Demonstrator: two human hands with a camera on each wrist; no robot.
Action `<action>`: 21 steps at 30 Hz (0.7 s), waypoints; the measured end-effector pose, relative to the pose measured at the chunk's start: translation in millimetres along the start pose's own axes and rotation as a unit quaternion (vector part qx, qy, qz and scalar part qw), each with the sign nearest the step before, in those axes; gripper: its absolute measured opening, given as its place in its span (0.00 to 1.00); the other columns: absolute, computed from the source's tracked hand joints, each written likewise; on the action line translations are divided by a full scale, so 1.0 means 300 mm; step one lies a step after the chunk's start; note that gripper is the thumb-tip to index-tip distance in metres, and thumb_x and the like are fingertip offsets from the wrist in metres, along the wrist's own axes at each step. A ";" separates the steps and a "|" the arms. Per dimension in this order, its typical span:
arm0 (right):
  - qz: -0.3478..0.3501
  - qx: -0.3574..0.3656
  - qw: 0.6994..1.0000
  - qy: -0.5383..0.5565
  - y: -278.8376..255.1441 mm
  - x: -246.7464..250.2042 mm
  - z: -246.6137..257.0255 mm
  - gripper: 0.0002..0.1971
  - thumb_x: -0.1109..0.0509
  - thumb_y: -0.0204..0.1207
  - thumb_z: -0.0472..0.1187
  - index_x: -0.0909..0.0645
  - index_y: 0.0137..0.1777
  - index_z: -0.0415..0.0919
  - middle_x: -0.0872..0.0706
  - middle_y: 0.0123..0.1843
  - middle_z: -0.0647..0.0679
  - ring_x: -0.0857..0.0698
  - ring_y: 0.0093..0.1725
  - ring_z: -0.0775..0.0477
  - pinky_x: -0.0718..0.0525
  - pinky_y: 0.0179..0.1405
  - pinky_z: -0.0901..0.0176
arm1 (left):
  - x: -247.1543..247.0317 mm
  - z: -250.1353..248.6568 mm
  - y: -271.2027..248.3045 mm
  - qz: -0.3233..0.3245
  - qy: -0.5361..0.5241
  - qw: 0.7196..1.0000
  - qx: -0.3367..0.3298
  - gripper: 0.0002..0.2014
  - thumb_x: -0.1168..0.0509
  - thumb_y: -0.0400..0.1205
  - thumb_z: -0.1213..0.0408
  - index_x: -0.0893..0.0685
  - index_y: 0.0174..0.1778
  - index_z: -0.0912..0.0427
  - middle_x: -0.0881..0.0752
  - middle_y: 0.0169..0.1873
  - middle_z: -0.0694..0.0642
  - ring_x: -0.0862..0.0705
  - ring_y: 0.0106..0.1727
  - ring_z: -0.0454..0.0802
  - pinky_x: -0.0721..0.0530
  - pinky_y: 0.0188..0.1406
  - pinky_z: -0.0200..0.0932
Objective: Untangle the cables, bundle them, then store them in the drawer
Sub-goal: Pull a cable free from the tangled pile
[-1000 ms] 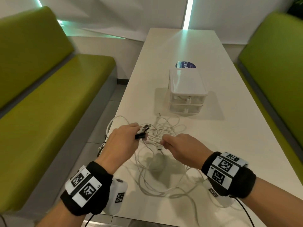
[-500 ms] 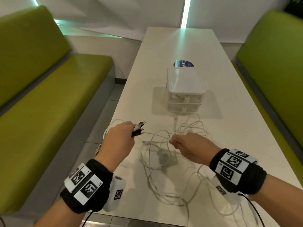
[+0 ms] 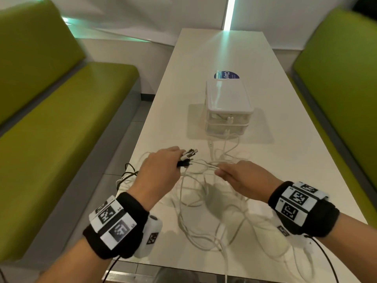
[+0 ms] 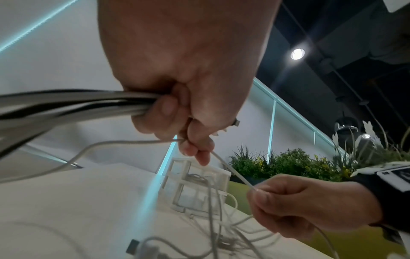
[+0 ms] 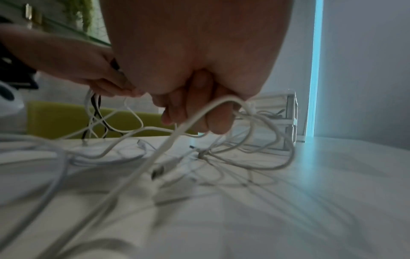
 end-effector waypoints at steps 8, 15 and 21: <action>0.012 -0.054 0.998 -0.004 -0.007 0.021 -0.094 0.19 0.57 0.84 0.61 0.37 0.35 0.55 0.22 0.32 0.50 0.26 0.30 0.51 0.30 0.32 0.54 | 0.079 0.098 0.015 -0.038 -0.004 0.993 0.115 0.14 0.41 0.80 0.73 0.15 0.39 0.50 0.14 0.40 0.50 0.16 0.40 0.55 0.17 0.40 0.50; 0.023 -0.041 0.999 0.002 0.011 0.017 -0.051 0.21 0.56 0.86 0.59 0.39 0.33 0.52 0.26 0.29 0.50 0.28 0.29 0.52 0.32 0.30 0.54 | 0.062 0.105 0.015 -0.093 0.042 0.991 0.083 0.16 0.41 0.81 0.76 0.15 0.60 0.57 0.13 0.55 0.54 0.14 0.49 0.60 0.15 0.48 0.53; 0.014 -0.019 1.000 -0.011 0.021 0.012 0.000 0.21 0.56 0.86 0.58 0.30 0.41 0.48 0.23 0.31 0.51 0.29 0.30 0.55 0.32 0.32 0.54 | -0.046 -0.063 -0.026 0.044 0.012 0.997 -0.062 0.39 0.43 0.76 0.78 0.36 0.82 0.46 0.36 0.81 0.40 0.19 0.68 0.52 0.19 0.63 0.56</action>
Point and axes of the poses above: each hand's wrist, its own y-axis towards the middle knuckle, its own x-axis out of the back of the hand, z = x × y, the point moved 2 cm from there along y, towards the middle knuckle
